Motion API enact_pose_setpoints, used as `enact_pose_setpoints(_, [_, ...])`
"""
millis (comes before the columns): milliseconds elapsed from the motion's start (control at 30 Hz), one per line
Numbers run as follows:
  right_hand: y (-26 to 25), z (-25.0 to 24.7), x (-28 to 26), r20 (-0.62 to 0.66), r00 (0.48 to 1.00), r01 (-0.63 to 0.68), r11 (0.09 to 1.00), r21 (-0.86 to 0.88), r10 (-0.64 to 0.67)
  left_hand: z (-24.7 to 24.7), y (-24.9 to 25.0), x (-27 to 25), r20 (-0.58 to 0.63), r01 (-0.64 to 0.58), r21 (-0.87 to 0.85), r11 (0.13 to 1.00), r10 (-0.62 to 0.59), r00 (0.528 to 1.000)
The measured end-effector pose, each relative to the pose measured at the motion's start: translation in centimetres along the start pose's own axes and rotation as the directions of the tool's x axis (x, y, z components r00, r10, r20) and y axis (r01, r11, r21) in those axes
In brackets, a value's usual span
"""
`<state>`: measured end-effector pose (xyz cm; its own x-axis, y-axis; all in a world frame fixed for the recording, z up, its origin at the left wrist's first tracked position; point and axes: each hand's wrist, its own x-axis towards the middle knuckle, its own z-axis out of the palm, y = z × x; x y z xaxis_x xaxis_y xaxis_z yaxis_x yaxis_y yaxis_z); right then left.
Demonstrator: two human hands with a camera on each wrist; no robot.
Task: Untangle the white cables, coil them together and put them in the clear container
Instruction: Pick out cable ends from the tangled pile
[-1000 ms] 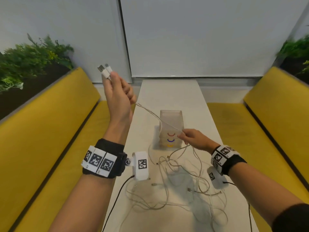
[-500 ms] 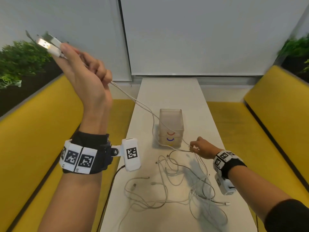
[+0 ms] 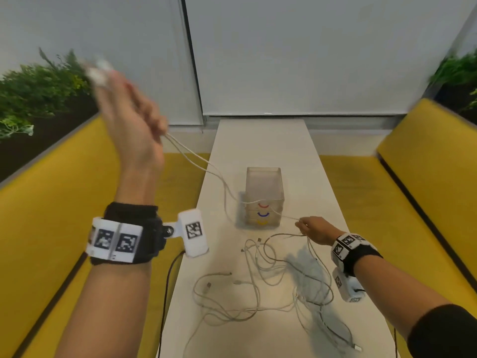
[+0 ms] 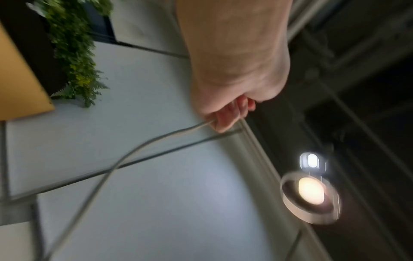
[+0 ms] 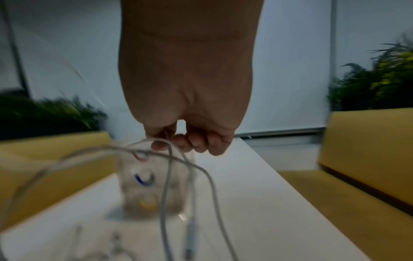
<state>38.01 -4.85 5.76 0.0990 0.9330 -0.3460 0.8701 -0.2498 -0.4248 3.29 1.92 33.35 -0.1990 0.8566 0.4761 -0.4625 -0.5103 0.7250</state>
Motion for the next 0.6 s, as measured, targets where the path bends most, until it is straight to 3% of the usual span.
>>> enact_pose_setpoints(67, [-2.2,-1.4,0.0,-0.068,0.994,0.090,0.996,0.010,-0.089,0.5,-2.5,-2.3,0.213,0.056,0.274,0.960,-0.117,0.970])
enact_pose_setpoints(100, [-3.5,-2.3,0.0,-0.083,0.987,0.135,0.991,-0.004,-0.135,0.8,-4.5,-3.8,0.327,0.049,0.408,0.912,-0.196,0.924])
enact_pose_setpoints(167, [-6.0,-4.2,-0.5,-0.105,0.969,0.218,0.974,-0.067,-0.224,1.2,-8.3,-6.8,0.505,0.008,0.582,0.813,-0.369,0.780])
enact_pose_setpoints(233, [-8.0,-5.7,-1.2,-0.126,0.943,0.301,0.950,-0.084,-0.309,1.4,-11.8,-9.2,0.598,-0.034,0.682,0.730,-0.531,0.600])
enact_pose_setpoints(267, [-8.8,-6.2,-1.5,-0.127,0.930,0.340,0.939,-0.058,-0.344,1.4,-13.2,-10.2,0.608,-0.063,0.721,0.690,-0.586,0.536])
enact_pose_setpoints(300, [-9.5,-6.7,-1.9,-0.129,0.918,0.376,0.926,-0.027,-0.376,1.2,-14.4,-10.8,0.606,-0.090,0.746,0.660,-0.615,0.505])
enact_pose_setpoints(467, [-10.0,-7.6,-3.7,-0.168,0.890,0.449,0.879,0.162,-0.424,-0.3,-16.7,-10.4,0.603,-0.131,0.770,0.624,-0.645,0.469])
enact_pose_setpoints(533, [-9.9,-7.5,-4.1,-0.155,0.888,0.460,0.852,0.252,-0.433,-0.4,-16.2,-9.5,0.598,-0.144,0.770,0.621,-0.625,0.502])
enact_pose_setpoints(600, [-9.7,-7.4,-4.2,-0.151,0.893,0.450,0.837,0.312,-0.424,0.1,-14.8,-8.5,0.606,-0.137,0.728,0.671,-0.537,0.587])
